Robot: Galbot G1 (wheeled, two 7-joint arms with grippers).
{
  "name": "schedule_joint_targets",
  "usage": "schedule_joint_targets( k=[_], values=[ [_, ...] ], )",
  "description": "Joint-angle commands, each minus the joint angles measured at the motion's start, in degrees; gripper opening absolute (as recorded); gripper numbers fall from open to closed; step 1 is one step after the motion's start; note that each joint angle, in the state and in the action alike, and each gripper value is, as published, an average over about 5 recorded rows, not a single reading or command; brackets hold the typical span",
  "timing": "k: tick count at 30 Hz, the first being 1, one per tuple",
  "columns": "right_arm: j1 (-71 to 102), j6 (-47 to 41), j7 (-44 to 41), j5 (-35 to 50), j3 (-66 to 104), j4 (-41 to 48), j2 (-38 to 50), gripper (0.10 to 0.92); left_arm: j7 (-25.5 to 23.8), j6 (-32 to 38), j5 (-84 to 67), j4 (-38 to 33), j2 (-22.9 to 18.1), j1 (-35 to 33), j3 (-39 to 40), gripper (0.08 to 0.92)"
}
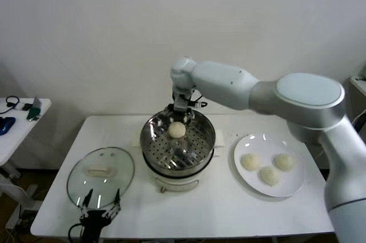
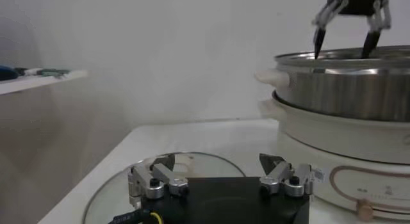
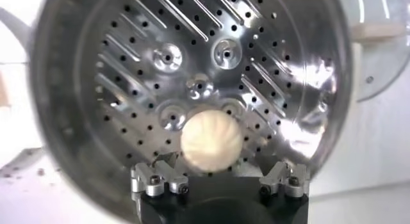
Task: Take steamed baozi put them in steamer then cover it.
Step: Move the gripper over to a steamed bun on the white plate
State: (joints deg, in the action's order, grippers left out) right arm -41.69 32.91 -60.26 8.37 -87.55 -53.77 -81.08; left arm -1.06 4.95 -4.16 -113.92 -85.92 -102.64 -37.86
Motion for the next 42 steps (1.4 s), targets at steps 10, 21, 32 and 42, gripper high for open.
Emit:
schedule_joint_targets(
  k=[10, 21, 32, 42],
  values=[
    [-26.9, -50.1, 11.3, 42.5, -36.7, -37.1, 36.9, 0.823, -0.1, 0.0, 0.2, -0.3, 0.4, -0.1, 0.3, 0.823],
    [-5.4, -53.1, 14.8, 28.1, -25.0, -32.0, 39.9, 0.823, -0.2, -0.3, -0.5, 0.2, 0.8, 1.1, 0.0, 0.823],
    [15.9, -52.2, 16.5, 21.6, -9.1, -17.9, 36.2, 0.823, -0.1, 0.3, -0.9, 1.6, 0.8, 1.0, -0.6, 0.823],
    [22.2, -50.5, 17.6, 20.7, 0.7, -8.5, 31.0, 0.823, -0.1, 0.5, -0.6, 2.4, 0.9, 1.2, -0.7, 0.823]
  ],
)
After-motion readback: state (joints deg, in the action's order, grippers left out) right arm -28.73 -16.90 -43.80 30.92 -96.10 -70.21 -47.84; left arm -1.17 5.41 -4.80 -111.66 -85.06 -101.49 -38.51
